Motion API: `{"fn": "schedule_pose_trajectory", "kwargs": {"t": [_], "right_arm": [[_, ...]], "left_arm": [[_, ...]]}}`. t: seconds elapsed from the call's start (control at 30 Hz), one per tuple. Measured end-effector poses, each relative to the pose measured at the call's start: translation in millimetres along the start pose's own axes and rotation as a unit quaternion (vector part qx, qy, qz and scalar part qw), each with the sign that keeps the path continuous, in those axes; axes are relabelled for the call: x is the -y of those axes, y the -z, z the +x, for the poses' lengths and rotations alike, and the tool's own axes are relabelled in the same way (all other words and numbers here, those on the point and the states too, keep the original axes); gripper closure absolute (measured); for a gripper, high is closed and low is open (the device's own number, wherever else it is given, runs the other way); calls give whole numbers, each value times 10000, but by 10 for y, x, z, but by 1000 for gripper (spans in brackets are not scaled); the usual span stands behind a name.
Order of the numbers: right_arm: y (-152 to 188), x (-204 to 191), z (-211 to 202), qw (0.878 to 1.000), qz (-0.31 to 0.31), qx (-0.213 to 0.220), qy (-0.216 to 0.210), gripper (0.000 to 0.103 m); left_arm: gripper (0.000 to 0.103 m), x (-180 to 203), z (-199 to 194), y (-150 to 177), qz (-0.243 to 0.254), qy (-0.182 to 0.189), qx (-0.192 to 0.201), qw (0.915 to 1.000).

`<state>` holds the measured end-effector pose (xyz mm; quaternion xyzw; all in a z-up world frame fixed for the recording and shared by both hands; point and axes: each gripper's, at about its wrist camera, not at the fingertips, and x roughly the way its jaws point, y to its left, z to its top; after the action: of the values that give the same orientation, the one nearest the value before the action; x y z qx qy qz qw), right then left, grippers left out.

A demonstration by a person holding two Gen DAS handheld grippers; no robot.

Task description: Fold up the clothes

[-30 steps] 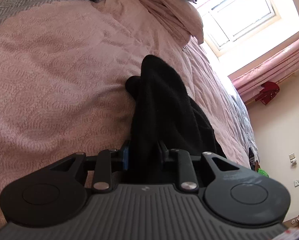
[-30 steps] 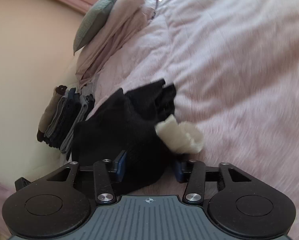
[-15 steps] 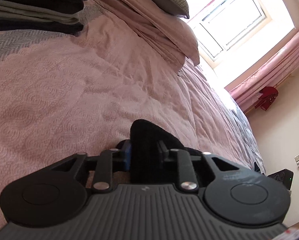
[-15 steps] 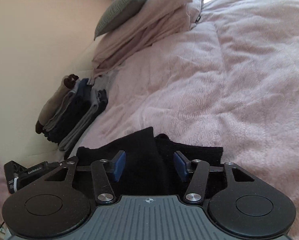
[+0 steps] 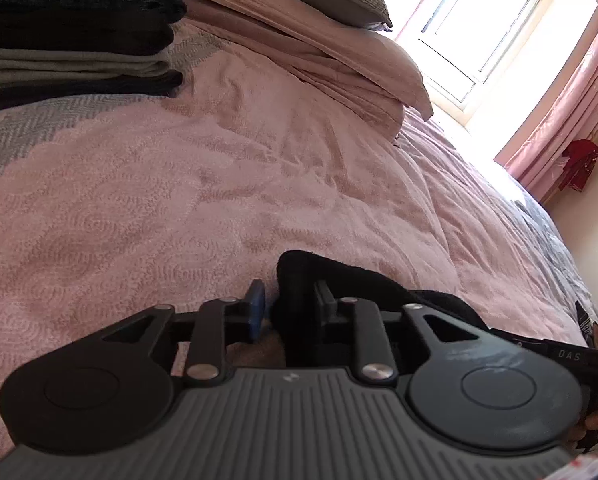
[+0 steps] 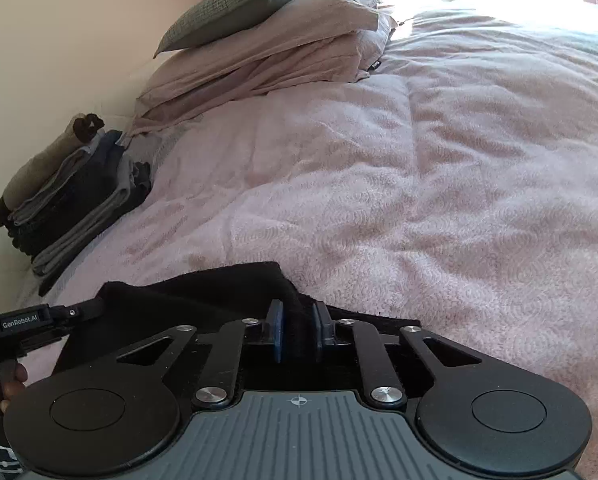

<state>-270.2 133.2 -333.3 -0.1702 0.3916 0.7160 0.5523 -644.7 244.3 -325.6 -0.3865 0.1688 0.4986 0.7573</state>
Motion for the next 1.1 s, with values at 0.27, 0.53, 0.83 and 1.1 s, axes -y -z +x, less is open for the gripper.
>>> {"fn": "schedule_pose_trajectory", "kwargs": {"t": [0.27,0.53,0.83,1.1], "right_arm": [[0,-75,-347,9995,-195,228,43,65],[96,39,-767,9987,-263,424,-126,40],[515,977,-855,9816,1604,-168,-1021,29],[395,1118,-277,9454,2319,-632,-2201,28]], "left_arm": [[68,37,-376,30,-72,-58,63,9999],[53,156,-815,198,188,-31,99,9998],[38,-166,-754,484,-580,577,-611,9948],[37,-424,-341,478,-1366,1207,-999,9782]]}}
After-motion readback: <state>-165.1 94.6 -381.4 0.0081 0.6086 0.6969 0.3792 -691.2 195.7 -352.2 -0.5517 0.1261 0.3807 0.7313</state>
